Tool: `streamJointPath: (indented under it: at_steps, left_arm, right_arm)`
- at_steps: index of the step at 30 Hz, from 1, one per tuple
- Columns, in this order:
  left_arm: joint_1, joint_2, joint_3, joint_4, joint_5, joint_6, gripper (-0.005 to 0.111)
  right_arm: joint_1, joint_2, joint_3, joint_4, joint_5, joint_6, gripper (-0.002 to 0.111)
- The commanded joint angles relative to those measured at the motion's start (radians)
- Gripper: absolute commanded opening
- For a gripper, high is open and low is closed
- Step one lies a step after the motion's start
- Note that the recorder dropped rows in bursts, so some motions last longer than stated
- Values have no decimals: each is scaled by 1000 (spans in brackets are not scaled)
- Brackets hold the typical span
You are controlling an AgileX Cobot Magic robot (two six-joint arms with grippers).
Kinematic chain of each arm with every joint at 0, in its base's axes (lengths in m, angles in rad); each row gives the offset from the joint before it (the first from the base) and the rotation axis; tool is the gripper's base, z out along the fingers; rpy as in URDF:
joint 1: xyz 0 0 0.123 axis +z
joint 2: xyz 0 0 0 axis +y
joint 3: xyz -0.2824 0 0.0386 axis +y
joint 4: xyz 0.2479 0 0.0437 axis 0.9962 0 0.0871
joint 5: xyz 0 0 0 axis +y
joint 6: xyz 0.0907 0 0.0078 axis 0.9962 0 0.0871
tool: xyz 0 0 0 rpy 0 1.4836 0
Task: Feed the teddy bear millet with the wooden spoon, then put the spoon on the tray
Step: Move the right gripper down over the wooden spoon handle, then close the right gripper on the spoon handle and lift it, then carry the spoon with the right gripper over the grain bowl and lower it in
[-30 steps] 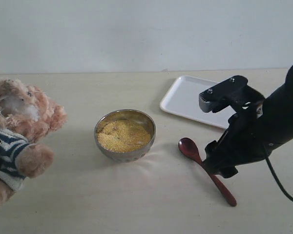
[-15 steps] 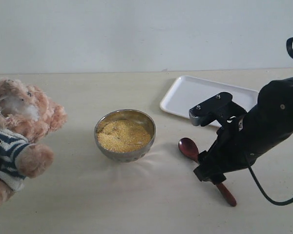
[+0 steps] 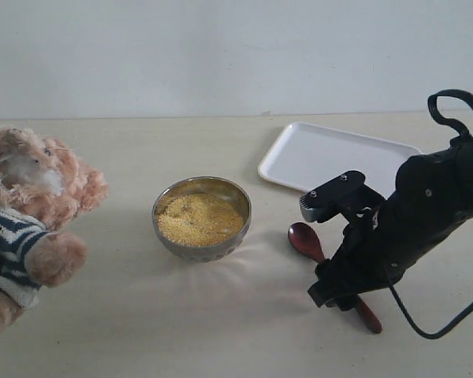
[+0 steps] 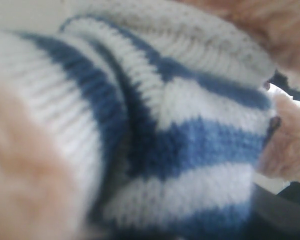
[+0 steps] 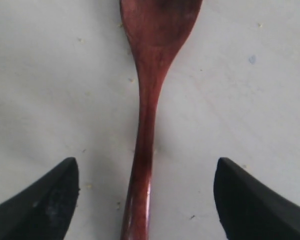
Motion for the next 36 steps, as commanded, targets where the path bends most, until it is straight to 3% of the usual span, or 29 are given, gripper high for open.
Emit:
streamJointPath:
  at_steps: [1,3,5,12,18,24,31,36]
  left_arm:
    - [2,-16,1,-23,-4,6,7]
    - [2,-16,1,-23,-14,6,7]
    - [2,-16,1,-23,-20,6,7]
    - [2,-16,1,-23,-23,6,7]
    - [2,-16,1,-23,-23,6,7]
    - [2,-16,1,-23,-23,6,7]
    - [2,-16,1,-23,-23,6,7]
    - [2,-16,1,-23,-23,6,7]
  right_arm:
    - [0,11,-3,3,-5,11,71]
    - [0,19,-3,3,4,27,70]
    - [0,24,-3,3,20,33,60]
    - [0,23,-3,3,75,45,1]
    - [0,-70,-12,-46,146,30,3]
    - [37,-199,-166,-162,405,16,3]
    - [220,-174,-473,-443,780,48,3]
    - [371,-62,-635,-723,867,78,3]
